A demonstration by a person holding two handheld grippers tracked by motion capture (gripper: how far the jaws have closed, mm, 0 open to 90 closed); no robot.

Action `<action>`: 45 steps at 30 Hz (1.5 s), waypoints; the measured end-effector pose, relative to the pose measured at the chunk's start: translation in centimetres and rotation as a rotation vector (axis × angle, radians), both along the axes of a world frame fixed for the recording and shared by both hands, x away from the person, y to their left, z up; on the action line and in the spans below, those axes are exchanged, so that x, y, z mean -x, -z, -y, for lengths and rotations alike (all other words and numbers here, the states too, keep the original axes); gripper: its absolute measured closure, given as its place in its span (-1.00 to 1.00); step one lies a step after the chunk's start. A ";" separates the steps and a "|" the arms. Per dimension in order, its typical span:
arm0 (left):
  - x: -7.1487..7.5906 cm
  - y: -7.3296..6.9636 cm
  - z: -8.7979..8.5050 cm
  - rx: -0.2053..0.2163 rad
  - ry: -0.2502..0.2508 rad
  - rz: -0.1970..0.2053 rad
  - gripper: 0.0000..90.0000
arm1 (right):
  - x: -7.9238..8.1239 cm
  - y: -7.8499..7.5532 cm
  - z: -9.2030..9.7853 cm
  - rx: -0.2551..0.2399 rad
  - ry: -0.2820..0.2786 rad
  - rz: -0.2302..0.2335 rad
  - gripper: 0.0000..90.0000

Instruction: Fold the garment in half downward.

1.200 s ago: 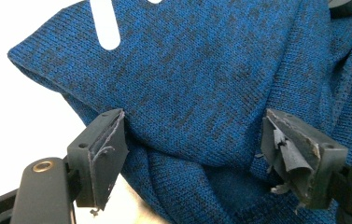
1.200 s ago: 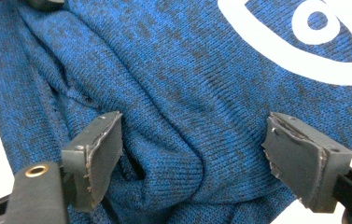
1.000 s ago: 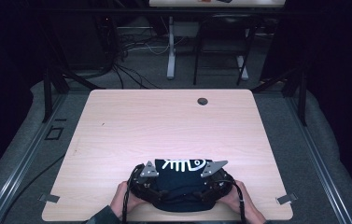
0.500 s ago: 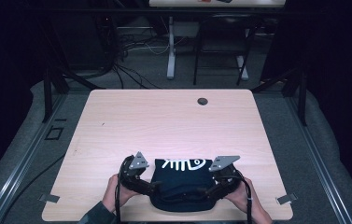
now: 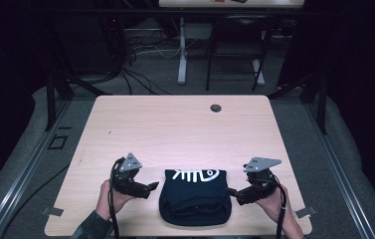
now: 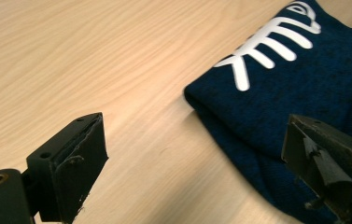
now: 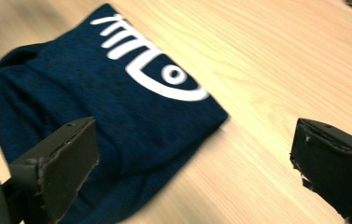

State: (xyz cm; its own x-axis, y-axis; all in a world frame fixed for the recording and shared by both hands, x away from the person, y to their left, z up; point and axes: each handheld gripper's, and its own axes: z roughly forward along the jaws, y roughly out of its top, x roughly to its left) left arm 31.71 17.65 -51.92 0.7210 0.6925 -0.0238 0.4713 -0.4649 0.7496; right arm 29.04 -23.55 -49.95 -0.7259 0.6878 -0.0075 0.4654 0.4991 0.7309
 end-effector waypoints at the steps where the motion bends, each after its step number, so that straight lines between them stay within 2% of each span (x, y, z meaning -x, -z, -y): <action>1: -0.1 0.0 -0.3 0.002 -0.008 0.001 -0.85 | 0.0 0.0 0.4 -0.001 0.012 0.001 -0.98; 9: -0.9 0.9 -2.4 0.005 -0.082 -0.023 -0.86 | -0.1 0.9 3.8 0.002 0.110 -0.013 -0.97; 16: -1.9 2.9 -4.4 -0.009 -0.152 -0.060 -0.86 | -1.0 3.2 6.5 -0.005 0.191 -0.074 -0.97; 21: -2.4 4.5 -5.3 -0.052 -0.178 -0.082 -0.90 | -1.2 4.5 7.7 -0.003 0.232 -0.095 -0.97; 25: -2.7 5.3 -5.8 -0.047 -0.196 -0.108 -0.92 | -1.5 5.9 8.6 0.006 0.261 -0.112 -0.99; 27: -2.8 5.6 -6.1 -0.056 -0.198 -0.106 -0.93 | -1.6 6.6 8.8 0.019 0.276 -0.118 -0.99; 31: -2.9 6.3 -6.4 -0.047 -0.218 -0.124 -0.95 | -1.7 7.6 9.1 0.048 0.284 -0.135 -1.00; 33: -3.0 6.5 -6.5 -0.046 -0.225 -0.116 -0.97 | -1.8 7.8 9.2 0.057 0.288 -0.140 -1.00; 35: -3.0 6.6 -6.8 -0.042 -0.231 -0.099 -0.97 | -1.7 8.2 9.3 0.068 0.303 -0.121 -1.00; 38: -3.0 6.8 -7.0 -0.052 -0.230 -0.082 -0.96 | -1.7 8.5 9.6 0.052 0.313 -0.088 -1.00; 39: -2.9 7.0 -6.8 -0.071 -0.238 -0.057 -0.97 | -1.7 8.5 9.8 0.040 0.311 -0.086 -1.00; 40: -2.9 7.1 -6.9 -0.064 -0.240 -0.054 -1.00 | -1.7 8.7 9.9 0.034 0.315 -0.069 -1.00; 45: -3.0 7.2 -7.0 -0.055 -0.245 -0.033 -0.99 | -1.6 8.7 9.8 0.023 0.329 -0.061 -1.00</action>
